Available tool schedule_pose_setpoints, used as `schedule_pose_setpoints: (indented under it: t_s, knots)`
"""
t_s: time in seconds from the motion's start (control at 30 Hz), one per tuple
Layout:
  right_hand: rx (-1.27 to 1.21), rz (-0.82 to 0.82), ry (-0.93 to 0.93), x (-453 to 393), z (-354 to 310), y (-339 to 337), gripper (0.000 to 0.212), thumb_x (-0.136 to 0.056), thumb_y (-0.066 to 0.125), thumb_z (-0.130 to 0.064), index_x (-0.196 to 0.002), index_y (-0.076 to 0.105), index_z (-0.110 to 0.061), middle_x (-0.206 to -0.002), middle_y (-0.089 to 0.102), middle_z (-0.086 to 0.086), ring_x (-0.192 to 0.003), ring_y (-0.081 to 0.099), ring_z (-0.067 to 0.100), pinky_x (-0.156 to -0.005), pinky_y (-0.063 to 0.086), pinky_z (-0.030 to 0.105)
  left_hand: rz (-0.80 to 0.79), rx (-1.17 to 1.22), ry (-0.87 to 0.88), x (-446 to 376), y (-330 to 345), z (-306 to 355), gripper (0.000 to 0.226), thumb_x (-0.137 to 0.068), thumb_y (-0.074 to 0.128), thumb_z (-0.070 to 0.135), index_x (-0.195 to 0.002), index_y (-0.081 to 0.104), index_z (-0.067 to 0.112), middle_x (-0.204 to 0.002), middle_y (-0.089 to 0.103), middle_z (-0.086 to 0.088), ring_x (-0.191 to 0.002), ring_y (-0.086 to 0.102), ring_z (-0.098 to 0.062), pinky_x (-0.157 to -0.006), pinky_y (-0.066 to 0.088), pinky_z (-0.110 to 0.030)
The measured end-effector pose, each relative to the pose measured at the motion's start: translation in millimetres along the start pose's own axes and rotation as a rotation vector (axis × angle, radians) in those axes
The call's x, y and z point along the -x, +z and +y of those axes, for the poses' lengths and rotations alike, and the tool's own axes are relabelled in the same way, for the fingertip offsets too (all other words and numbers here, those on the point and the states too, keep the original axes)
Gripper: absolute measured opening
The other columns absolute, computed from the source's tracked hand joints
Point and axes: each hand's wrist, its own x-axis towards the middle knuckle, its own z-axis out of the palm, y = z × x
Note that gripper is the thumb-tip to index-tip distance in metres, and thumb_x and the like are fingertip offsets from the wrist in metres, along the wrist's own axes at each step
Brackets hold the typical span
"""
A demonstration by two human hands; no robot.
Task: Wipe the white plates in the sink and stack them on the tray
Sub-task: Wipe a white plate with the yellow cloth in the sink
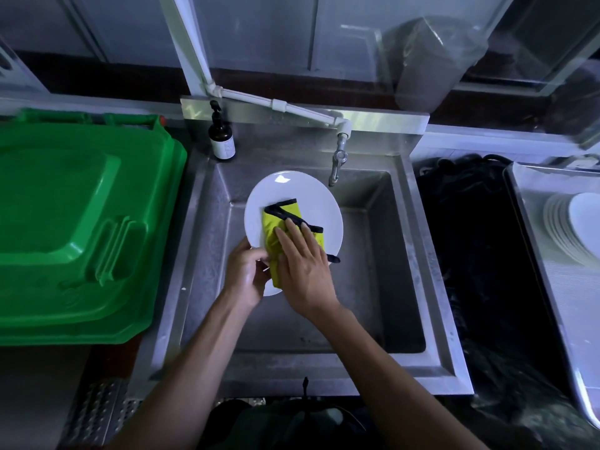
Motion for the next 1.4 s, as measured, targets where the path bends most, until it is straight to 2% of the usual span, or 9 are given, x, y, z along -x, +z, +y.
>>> schedule_pose_setpoints:
  t_s: [0.07, 0.23, 0.37, 0.57, 0.77, 0.9, 1.1, 1.3, 1.4]
  knots:
    - [-0.016, 0.003, -0.026, 4.0, 4.5, -1.3, 0.056, -0.102, 0.026, -0.039, -0.150, 0.044, -0.018, -0.163, 0.031, 0.003, -0.153, 0.022, 0.029, -0.119, 0.029, 0.049, 0.005, 0.012, -0.005, -1.5, -4.9, 1.9, 0.036, -0.068, 0.046, -0.007, -0.092, 0.067, 0.011, -0.069, 0.057, -0.006, -0.061, 0.052, -0.021, -0.053, 0.046, -0.025]
    - [0.021, -0.013, -0.022, 10.2, 23.1, -5.6, 0.047, -0.105, 0.041, -0.026, -0.150, 0.045, -0.016, -0.163, 0.032, 0.005, -0.152, 0.024, 0.029, -0.118, 0.028, 0.050, 0.025, 0.006, -0.013, -6.4, -14.6, 2.1, 0.045, -0.064, 0.053, -0.002, -0.099, 0.076, 0.016, -0.094, 0.073, -0.011, -0.079, 0.067, -0.027, -0.065, 0.059, -0.039]
    - [0.089, -0.026, 0.021, 2.8, 40.0, -10.2, 0.049, -0.106, 0.039, -0.025, -0.155, 0.036, -0.018, -0.165, 0.024, 0.004, -0.154, 0.018, 0.028, -0.120, 0.025, 0.047, 0.035, -0.043, -0.021, -9.7, -19.9, 5.0, 0.041, -0.058, 0.057, 0.002, -0.091, 0.075, 0.018, -0.096, 0.073, -0.007, -0.085, 0.065, -0.029, -0.066, 0.059, -0.040]
    - [0.145, -0.007, 0.046, -21.4, 60.9, -21.8, 0.050, -0.106, 0.037, -0.025, -0.156, 0.034, -0.020, -0.166, 0.023, 0.001, -0.154, 0.015, 0.028, -0.119, 0.024, 0.048, -0.035, -0.110, -0.043, -11.9, -27.9, 7.3, 0.045, -0.058, 0.059, 0.001, -0.096, 0.075, 0.017, -0.099, 0.071, -0.009, -0.090, 0.062, -0.033, -0.080, 0.056, -0.050]
    - [0.202, 0.004, 0.011, -46.2, 62.7, -30.6, 0.051, -0.106, 0.036, -0.023, -0.156, 0.032, -0.018, -0.167, 0.020, 0.001, -0.154, 0.013, 0.030, -0.119, 0.023, 0.049, -0.102, -0.164, -0.069, -11.8, -31.9, 6.2, 0.044, -0.059, 0.060, 0.002, -0.100, 0.073, 0.012, -0.100, 0.074, -0.015, -0.084, 0.068, -0.033, -0.066, 0.059, -0.041]
    - [0.209, 0.018, -0.023, -61.3, 51.6, -34.3, 0.053, -0.106, 0.037, -0.022, -0.158, 0.027, -0.018, -0.167, 0.020, 0.000, -0.154, 0.014, 0.029, -0.118, 0.024, 0.049, -0.154, -0.173, -0.091, -10.0, -35.5, 2.6, 0.051, -0.062, 0.060, 0.000, -0.112, 0.069, 0.006, -0.115, 0.070, -0.024, -0.089, 0.068, -0.035, -0.069, 0.059, -0.044]
    - [0.215, -0.020, -0.213, -69.1, 29.6, -31.6, 0.054, -0.104, 0.042, -0.021, -0.157, 0.032, -0.016, -0.166, 0.025, 0.001, -0.153, 0.019, 0.032, -0.117, 0.027, 0.049, -0.225, -0.190, -0.111, -6.6, -31.3, 1.2, 0.056, -0.063, 0.059, -0.001, -0.118, 0.064, 0.004, -0.101, 0.071, -0.016, -0.081, 0.070, -0.027, -0.071, 0.061, -0.048]
    - [0.163, -0.109, -0.313, -59.2, 10.3, -25.1, 0.059, -0.101, 0.028, -0.033, -0.157, 0.032, -0.015, -0.165, 0.026, 0.002, -0.153, 0.021, 0.031, -0.117, 0.029, 0.049, -0.229, -0.187, -0.078, -7.4, -34.8, 4.5, 0.048, -0.072, 0.058, -0.005, -0.118, 0.066, 0.004, -0.107, 0.071, -0.018, -0.094, 0.070, -0.034, -0.075, 0.061, -0.045]
    - [0.152, -0.155, -0.362, -53.6, 4.8, -22.4, 0.062, -0.098, 0.033, -0.038, -0.155, 0.035, -0.014, -0.164, 0.028, 0.003, -0.151, 0.025, 0.031, -0.115, 0.031, 0.051, -0.222, -0.172, -0.063, -7.9, -35.4, 6.0, 0.048, -0.068, 0.060, -0.002, -0.115, 0.068, 0.003, -0.104, 0.068, -0.019, -0.091, 0.069, -0.032, -0.073, 0.059, -0.042]
